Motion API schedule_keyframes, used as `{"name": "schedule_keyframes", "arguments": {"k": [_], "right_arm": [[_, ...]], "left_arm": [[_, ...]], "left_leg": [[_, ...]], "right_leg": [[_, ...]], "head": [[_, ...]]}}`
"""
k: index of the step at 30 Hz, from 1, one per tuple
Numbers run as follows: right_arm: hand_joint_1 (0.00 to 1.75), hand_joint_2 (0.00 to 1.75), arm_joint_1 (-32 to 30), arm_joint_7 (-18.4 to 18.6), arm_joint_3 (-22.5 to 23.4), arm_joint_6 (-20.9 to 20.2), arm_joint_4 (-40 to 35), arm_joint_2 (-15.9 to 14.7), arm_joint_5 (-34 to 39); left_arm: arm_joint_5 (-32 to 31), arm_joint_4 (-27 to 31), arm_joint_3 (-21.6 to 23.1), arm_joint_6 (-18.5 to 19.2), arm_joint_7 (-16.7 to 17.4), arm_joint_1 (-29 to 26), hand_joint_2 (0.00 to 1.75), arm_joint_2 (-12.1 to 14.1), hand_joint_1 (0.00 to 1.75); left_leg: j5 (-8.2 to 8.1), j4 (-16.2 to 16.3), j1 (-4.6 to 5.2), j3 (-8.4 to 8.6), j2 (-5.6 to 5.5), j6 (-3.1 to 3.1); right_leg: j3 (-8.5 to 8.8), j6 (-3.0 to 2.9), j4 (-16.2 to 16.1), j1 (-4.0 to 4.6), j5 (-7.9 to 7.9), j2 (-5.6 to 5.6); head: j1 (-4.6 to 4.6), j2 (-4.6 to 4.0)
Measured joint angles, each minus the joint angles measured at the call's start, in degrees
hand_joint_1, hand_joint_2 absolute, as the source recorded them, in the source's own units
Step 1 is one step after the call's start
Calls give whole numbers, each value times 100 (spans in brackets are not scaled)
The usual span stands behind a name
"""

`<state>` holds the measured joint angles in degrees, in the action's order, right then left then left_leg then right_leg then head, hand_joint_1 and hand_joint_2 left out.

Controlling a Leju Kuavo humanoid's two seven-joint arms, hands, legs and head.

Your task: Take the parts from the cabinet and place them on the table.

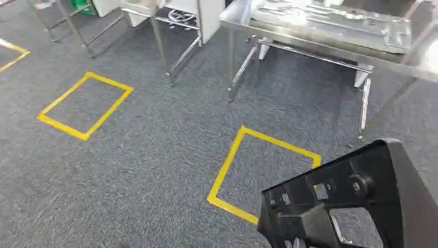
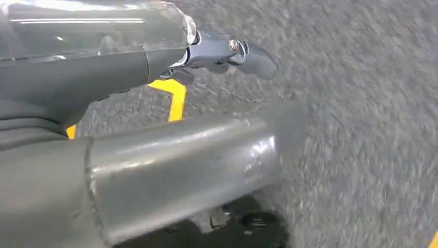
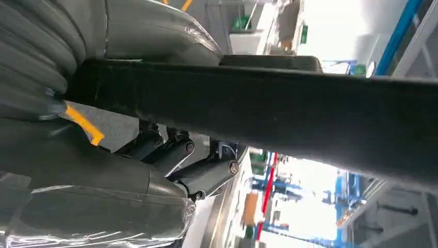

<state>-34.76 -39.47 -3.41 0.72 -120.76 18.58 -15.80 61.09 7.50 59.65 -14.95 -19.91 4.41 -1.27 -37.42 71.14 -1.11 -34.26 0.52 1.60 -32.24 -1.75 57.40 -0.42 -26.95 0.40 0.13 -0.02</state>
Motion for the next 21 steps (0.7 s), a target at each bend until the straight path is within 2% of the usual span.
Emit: {"name": "schedule_keyframes", "arguments": {"k": [1,2,3,4,5,6,7,10,11,12,13,14,15,16,17,18,19,20,21], "right_arm": [[175,175,0,2,0,-4,4,0,0],[175,175,-3,4,0,-7,4,0,0],[175,175,-3,9,2,-6,7,0,0],[175,175,-3,11,2,-11,7,0,-2],[175,175,-3,11,2,-13,7,0,-4],[175,175,-2,11,2,-13,7,0,-4],[175,175,11,13,2,-13,9,0,-4],[175,175,1,26,7,-22,7,0,-24],[175,175,-2,26,11,-22,7,0,-26],[175,175,-10,28,13,-22,4,0,-26],[175,175,-4,28,13,-22,0,0,-28],[175,175,8,31,13,-22,2,0,-31],[175,175,13,30,13,-22,2,0,-35],[175,175,14,31,13,-24,7,0,-35],[175,175,13,33,13,-24,9,0,-35],[175,175,13,35,13,-24,13,0,-37],[175,175,13,35,15,-24,15,-2,-37],[175,175,14,37,15,-26,15,0,-37],[175,175,16,44,15,-28,15,0,-37]], "left_arm": [[0,0,6,0,0,-13,0,0,0],[-2,0,11,0,0,-23,0,0,0],[-2,0,13,0,0,-22,0,0,0],[0,0,17,0,0,-19,0,0,0],[0,0,17,0,0,-17,0,2,0],[0,-2,24,0,0,-28,0,9,0],[0,-2,26,4,-2,-33,0,9,0],[0,-2,35,18,-18,-8,0,4,0],[0,-2,35,26,-22,7,0,2,0],[0,-2,37,28,-24,16,0,-24,0],[0,-2,37,31,-31,17,0,-15,0],[0,-2,37,31,-33,11,0,-15,0],[0,-2,37,31,-33,1,0,-11,0],[0,-2,37,31,-33,-15,0,-9,0],[2,-2,37,33,-33,-23,0,-9,0],[2,-2,37,35,-33,-22,0,-9,0],[2,-2,37,44,-35,-16,0,-9,0],[2,-2,39,44,-39,-7,0,-11,0],[2,-2,39,46,-46,0,0,-17,0]], "left_leg": [[-86,350,0,-196,-4,14],[-8,416,0,-268,-4,16],[203,210,0,-217,-11,14],[514,-216,-8,-57,-38,9],[702,-531,-13,66,-72,6],[905,-1112,-44,296,-385,-18],[832,-1208,-55,303,-627,-28],[832,-1185,4,316,-444,-129],[863,-1237,-49,332,-369,-179],[882,-1271,-66,361,-271,-208],[886,-1309,-60,387,-226,-221],[873,-1318,-42,398,-123,-267],[867,-1313,-34,400,-62,-275],[848,-1308,-18,407,45,-284],[832,-1308,-12,419,135,-282],[811,-1307,-11,441,215,-279],[787,-1308,-11,473,280,-268],[761,-1309,-11,516,344,-258],[729,-1311,-10,564,403,-240]], "right_leg": [[2,-8,10,8,-5,94],[7,-8,21,10,-11,193],[18,5,34,9,-24,287],[33,26,60,4,-43,387],[39,40,80,-1,-58,438],[16,79,133,-16,-104,528],[-29,117,198,16,-125,595],[-79,235,150,-36,-75,792],[-88,275,144,-35,-75,866],[-92,280,215,-35,-112,676],[-190,313,407,5,-234,304],[-398,333,791,-3,-439,134],[-594,343,1151,-14,-602,66],[-867,353,1643,-29,-773,13],[-1002,359,1857,-36,-776,-6],[-991,360,1795,-35,-665,-21],[-858,348,1517,-34,-452,-41],[-616,325,1067,-30,-186,-89],[-313,286,500,-21,72,-209]], "head": [[-2,2],[2,2],[0,2],[-9,2],[-11,2],[-13,0],[-18,0],[-22,2],[-22,2],[-22,2],[27,2],[61,0],[55,2],[59,2],[59,2],[59,2],[61,2],[59,2],[63,0]]}}
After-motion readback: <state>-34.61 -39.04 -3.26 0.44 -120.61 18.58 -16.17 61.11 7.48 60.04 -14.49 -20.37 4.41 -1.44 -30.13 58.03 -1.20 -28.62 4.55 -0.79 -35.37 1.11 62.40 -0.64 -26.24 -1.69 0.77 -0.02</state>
